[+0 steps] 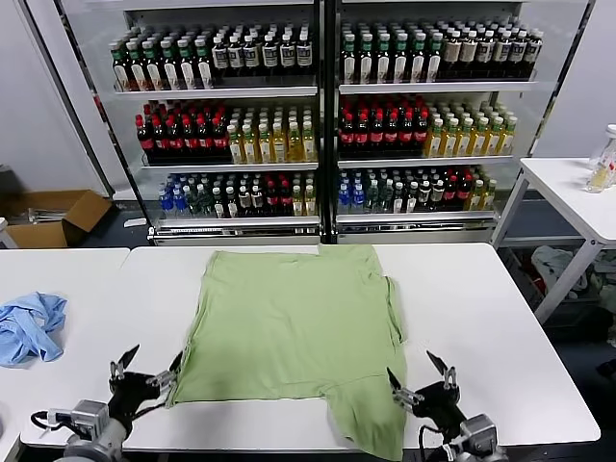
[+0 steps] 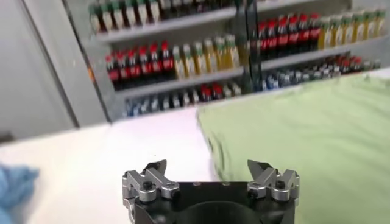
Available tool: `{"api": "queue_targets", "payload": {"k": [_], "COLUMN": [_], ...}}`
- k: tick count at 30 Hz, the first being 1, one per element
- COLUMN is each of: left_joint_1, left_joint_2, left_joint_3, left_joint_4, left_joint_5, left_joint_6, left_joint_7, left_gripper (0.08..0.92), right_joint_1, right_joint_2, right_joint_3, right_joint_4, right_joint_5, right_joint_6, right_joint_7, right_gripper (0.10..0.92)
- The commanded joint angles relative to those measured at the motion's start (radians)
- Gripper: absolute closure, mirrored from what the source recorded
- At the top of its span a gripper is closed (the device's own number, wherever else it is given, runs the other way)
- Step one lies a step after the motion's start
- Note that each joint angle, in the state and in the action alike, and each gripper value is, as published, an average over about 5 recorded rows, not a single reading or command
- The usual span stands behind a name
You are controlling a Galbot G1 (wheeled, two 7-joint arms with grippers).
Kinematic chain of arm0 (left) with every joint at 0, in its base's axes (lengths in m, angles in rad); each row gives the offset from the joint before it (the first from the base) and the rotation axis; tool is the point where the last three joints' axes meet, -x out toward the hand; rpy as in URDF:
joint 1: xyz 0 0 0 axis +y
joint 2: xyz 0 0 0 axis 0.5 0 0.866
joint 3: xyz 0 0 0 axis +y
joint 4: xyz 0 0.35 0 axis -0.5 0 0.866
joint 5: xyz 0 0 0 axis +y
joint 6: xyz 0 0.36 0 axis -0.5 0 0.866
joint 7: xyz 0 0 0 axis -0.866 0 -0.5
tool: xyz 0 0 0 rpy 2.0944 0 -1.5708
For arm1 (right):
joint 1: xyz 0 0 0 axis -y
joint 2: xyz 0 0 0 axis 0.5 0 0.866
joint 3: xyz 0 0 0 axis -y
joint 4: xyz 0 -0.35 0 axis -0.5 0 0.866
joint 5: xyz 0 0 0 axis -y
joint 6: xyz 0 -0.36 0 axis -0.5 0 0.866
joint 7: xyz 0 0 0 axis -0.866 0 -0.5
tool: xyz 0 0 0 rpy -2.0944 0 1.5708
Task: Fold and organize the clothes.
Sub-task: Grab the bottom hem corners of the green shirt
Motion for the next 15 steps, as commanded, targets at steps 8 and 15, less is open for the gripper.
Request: {"api": "queue_targets", "payload": {"k": [8,15], "left_joint_1": [0.031,0.036], "left_joint_2": [-0.014,-0.023], "left_joint_3": [0.020,0.016], "left_joint_4": [0.020,0.015], "left_joint_5": [-0.073,-0.079], "left_joint_6": [0.077,0.079], "left_joint_7": [-0.045,-0.051], "left_gripper": [0.177,0.177], "right_joint_1": [-0.047,-0.048], "right_joint_2": [-0.001,0.006], "right_joint_3": [-0.048,-0.072], "right_joint_4": [-0.001,-0.021], "right_joint_5": [0.008,0.010], "right_joint_6": [0.001,0.010], "right_joint_7": [0.016,0.037], "right_gripper": [0.203,0.205]}}
